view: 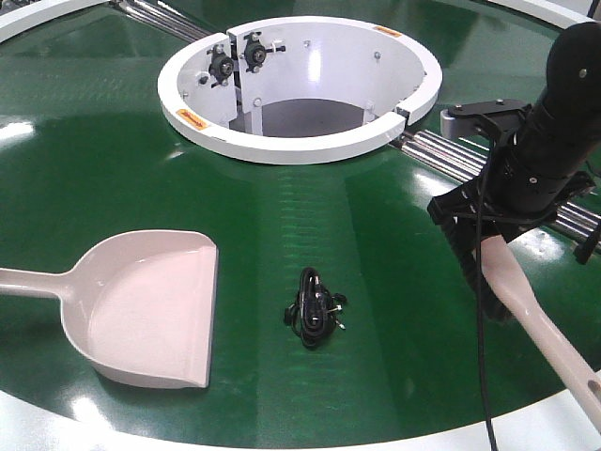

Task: Clean and inspect green conveyor with broom and dustpan
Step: 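Lower the left gripper toward the pink dustpan handle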

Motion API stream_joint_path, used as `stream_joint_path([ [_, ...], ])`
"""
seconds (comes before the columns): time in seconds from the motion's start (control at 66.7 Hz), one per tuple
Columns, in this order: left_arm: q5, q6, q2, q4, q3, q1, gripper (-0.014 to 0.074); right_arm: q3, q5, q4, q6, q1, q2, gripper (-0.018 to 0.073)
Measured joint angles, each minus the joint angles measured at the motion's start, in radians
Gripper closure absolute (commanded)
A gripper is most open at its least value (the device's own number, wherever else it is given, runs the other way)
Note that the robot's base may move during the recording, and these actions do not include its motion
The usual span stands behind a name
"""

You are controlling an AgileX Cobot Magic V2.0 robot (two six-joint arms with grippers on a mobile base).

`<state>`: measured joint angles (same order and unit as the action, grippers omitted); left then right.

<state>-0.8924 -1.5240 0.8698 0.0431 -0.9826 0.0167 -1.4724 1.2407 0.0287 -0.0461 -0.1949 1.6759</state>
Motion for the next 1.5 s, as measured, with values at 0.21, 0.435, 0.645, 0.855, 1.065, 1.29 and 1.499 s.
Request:
stream_joint_path([
  [0.21, -0.237, 0.000, 0.129, -0.119, -0.096, 0.000, 0.0022, 0.000, 0.000, 0.000, 0.000, 0.000, 0.000, 0.0563],
  [0.435, -0.346, 0.002, 0.320, -0.206, -0.183, 0.000, 0.0022, 0.000, -0.001, 0.000, 0.000, 0.000, 0.000, 0.0563],
  [0.645, -0.346, 0.003, 0.494, -0.254, -0.217, 0.000, 0.0022, 0.000, -0.001, 0.000, 0.000, 0.000, 0.000, 0.0563],
  [0.855, -0.343, 0.045, 0.665, -0.255, -0.285, 0.000, 0.0022, 0.000, -0.001, 0.000, 0.000, 0.000, 0.000, 0.0563],
  [1.065, -0.334, 0.099, 0.779, -0.258, -0.368, 0.000, 0.0022, 0.000, -0.001, 0.000, 0.000, 0.000, 0.000, 0.0563],
  [1.29, -0.334, 0.106, 0.816, -0.275, -0.377, -0.028, 0.0022, 0.000, -0.001, 0.001, 0.000, 0.000, 0.000, 0.0563],
  [1.499, -0.334, 0.107, 0.840, -0.295, -0.382, -0.070, 0.0022, 0.000, -0.001, 0.001, 0.000, 0.000, 0.000, 0.0563],
])
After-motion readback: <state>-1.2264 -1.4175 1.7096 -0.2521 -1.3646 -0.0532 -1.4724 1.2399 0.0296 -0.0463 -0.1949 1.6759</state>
